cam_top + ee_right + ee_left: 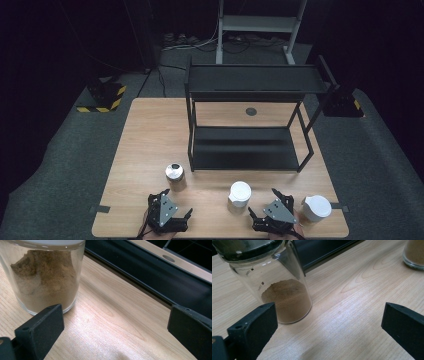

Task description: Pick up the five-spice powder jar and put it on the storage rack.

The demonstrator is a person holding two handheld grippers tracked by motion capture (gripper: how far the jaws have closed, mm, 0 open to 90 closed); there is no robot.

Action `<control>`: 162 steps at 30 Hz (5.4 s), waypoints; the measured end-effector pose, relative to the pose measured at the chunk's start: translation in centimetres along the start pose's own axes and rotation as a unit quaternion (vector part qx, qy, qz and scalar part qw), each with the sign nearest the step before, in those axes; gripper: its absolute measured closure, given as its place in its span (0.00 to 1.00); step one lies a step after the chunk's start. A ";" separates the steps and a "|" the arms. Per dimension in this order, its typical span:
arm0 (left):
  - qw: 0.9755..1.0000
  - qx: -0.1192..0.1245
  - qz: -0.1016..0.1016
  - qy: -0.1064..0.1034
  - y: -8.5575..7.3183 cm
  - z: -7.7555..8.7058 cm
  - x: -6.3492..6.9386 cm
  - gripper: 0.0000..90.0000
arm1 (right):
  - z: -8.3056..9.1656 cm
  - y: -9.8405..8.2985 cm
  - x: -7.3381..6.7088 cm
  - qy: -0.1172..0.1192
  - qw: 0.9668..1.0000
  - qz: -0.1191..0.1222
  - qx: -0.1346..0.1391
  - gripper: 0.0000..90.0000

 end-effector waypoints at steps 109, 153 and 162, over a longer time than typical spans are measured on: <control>0.994 0.078 0.072 0.003 4.2 0.8 -3.9 0.01 | 0.2 -0.5 0.4 -0.001 1.000 -0.026 0.012 0.00; 0.990 0.086 0.111 -0.003 2.8 -2.1 -5.0 0.33 | 0.2 -0.6 0.5 0.004 1.000 -0.023 0.014 0.00; 0.989 0.099 0.107 -0.002 2.1 -2.1 -5.0 0.38 | 0.2 -0.6 0.5 0.004 1.000 -0.022 0.014 0.00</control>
Point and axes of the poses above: each handheld gripper's, and its own axes: z roughly backward along the jaws, y roughly out of its top, x roughly to its right, the point moved 2 cm from there along -z, roughly forward along the jaws, and after that the axes turned 8 degrees about z, right-handed, at the moved point
